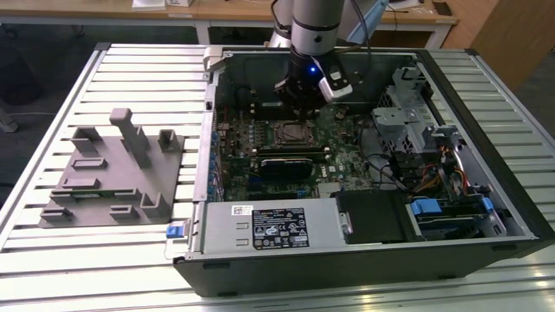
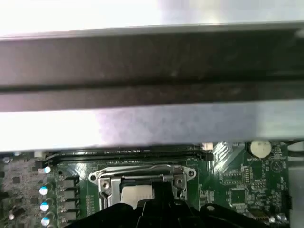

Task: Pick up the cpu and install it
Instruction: 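Install the second cpu locking lever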

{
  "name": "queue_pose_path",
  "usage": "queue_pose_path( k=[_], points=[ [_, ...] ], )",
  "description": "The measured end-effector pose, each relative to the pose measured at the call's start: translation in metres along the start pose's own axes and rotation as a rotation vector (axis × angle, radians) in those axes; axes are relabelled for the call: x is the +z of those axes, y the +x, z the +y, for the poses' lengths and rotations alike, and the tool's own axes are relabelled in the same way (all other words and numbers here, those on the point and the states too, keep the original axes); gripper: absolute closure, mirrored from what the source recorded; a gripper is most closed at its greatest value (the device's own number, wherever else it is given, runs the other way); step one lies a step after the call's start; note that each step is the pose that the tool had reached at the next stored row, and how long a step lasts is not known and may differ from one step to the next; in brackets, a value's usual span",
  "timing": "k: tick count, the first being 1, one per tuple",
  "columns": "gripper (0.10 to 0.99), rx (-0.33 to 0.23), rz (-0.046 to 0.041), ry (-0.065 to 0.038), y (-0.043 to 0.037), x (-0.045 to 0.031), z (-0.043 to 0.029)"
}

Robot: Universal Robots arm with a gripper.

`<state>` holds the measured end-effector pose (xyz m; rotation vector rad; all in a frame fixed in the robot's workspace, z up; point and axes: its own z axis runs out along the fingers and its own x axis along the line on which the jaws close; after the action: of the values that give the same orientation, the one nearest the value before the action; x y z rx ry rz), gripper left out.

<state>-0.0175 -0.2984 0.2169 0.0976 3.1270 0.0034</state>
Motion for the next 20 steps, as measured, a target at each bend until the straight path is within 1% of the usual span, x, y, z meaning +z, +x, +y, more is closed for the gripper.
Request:
queue_pose_path(
  k=[3,6,8,12,14,15,16,20],
  points=[
    [0.980,0.000,0.0001,0.000,-0.0001,-0.0101,0.0000],
    [0.980,0.000,0.0002,0.000,-0.0002,-0.0173,0.0000],
    [0.980,0.000,0.0000,0.000,-0.0004,-0.0181,-0.0014],
    [0.980,0.000,0.0001,0.000,-0.0007,-0.0181,-0.0074],
    [0.980,0.000,0.0002,0.000,-0.0010,-0.0181,-0.0116],
    [0.980,0.000,0.0002,0.000,-0.0017,-0.0179,-0.0231],
    [0.980,0.000,0.0010,0.000,-0.0021,-0.0175,-0.0302],
    [0.980,0.000,0.0040,0.000,-0.0024,-0.0170,-0.0352]
  ],
)
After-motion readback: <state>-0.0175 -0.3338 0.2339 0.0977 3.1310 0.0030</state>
